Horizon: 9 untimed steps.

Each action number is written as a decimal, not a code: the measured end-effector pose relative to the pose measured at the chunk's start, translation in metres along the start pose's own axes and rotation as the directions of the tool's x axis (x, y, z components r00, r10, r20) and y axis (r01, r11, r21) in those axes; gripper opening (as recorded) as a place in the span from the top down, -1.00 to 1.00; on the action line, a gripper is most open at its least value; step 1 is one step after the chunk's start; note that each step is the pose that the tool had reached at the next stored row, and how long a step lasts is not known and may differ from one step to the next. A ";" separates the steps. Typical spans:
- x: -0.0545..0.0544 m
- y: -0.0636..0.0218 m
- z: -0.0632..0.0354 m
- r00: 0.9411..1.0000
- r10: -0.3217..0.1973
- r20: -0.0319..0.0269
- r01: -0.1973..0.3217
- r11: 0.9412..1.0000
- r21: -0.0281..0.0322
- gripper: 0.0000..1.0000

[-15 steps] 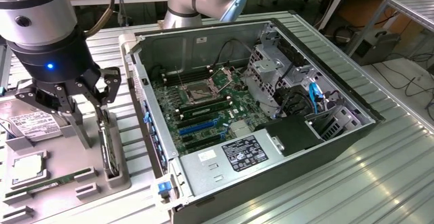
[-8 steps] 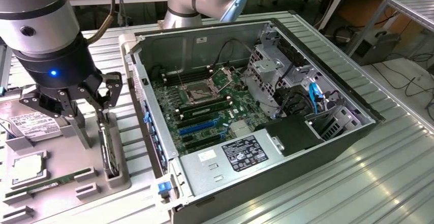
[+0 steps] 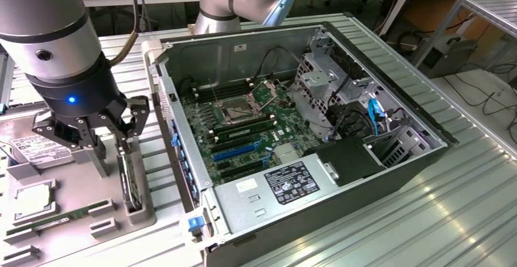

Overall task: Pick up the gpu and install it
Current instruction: 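Pick up the gpu and move the gpu toward the slot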

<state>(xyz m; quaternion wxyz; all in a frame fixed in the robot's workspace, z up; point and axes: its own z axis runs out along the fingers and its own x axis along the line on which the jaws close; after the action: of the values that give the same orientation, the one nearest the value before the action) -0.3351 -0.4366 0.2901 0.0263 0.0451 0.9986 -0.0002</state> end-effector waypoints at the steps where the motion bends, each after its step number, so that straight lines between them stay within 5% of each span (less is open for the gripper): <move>1: 0.000 -0.0004 0.0022 1.000 0.002 0.000 -0.002 1.000 0.000 0.15; 9: -0.001 -0.0035 0.0187 1.000 0.009 0.000 -0.009 1.000 0.000 0.15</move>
<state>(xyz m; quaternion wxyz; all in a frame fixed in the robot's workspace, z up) -0.3330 -0.4403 0.2715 0.0263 0.0496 0.9984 -0.0004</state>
